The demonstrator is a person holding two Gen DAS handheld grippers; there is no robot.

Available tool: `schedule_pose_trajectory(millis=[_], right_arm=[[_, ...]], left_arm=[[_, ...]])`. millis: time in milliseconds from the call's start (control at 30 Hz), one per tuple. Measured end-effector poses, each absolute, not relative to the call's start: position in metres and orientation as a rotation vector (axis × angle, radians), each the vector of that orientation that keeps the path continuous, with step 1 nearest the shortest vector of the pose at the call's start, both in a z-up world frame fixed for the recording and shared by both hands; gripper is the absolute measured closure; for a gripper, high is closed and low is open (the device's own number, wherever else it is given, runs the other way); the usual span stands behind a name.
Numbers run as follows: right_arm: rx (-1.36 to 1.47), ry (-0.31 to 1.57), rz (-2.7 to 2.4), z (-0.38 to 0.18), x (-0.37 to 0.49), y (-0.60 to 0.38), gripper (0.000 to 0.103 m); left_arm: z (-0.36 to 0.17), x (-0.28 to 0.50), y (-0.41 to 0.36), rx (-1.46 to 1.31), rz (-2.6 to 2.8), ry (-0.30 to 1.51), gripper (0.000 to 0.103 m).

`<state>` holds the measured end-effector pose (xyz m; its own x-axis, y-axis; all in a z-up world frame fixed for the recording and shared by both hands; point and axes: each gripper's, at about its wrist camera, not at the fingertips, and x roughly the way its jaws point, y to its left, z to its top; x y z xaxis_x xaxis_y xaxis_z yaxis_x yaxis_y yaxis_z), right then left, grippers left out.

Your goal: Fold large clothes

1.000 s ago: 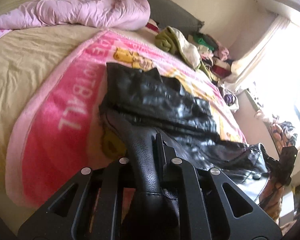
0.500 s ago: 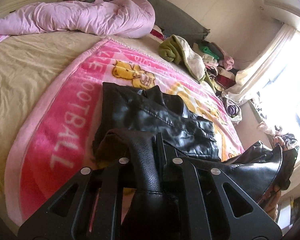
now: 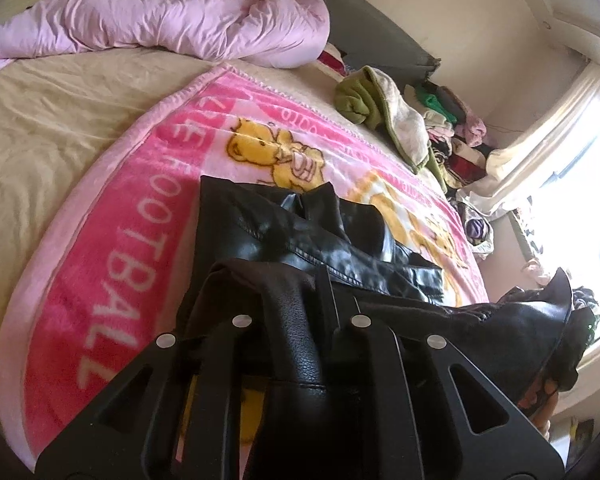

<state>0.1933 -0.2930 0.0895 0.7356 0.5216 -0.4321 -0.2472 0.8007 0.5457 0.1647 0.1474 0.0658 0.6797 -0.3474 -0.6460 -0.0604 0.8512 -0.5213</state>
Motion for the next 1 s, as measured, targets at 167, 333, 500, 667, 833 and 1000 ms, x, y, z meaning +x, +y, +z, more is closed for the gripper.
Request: schedule_pose_trajectory(millis=[167,333,500,667,833,1000], right_arm=[[0.497,0.629,0.430,0.081,0.218,-0.294,0.089],[0.485,0.653,0.397,0.072,0.242,-0.295,0.089],[0.492,0.706,0.353,0.054,0.268,-0.300,0.089],[0.507,0.758,0.311,0.035,0.286,-0.301,0.087],[0.541,0.790,0.287,0.020,0.298,-0.305,0.082],[0.542,0.786,0.287,0.020,0.301,-0.307,0.052]], left_arm=[[0.057,0.181,0.149,-0.552,-0.149,0.839,0.094],[0.044,0.197,0.152,-0.558,-0.119,0.869,0.092],[0.031,0.210,0.154,-0.578,-0.110,0.890,0.089],[0.022,0.220,0.156,-0.602,-0.119,0.900,0.086],[0.017,0.226,0.158,-0.641,-0.144,0.899,0.077],[0.014,0.229,0.161,-0.701,-0.172,0.888,0.067]])
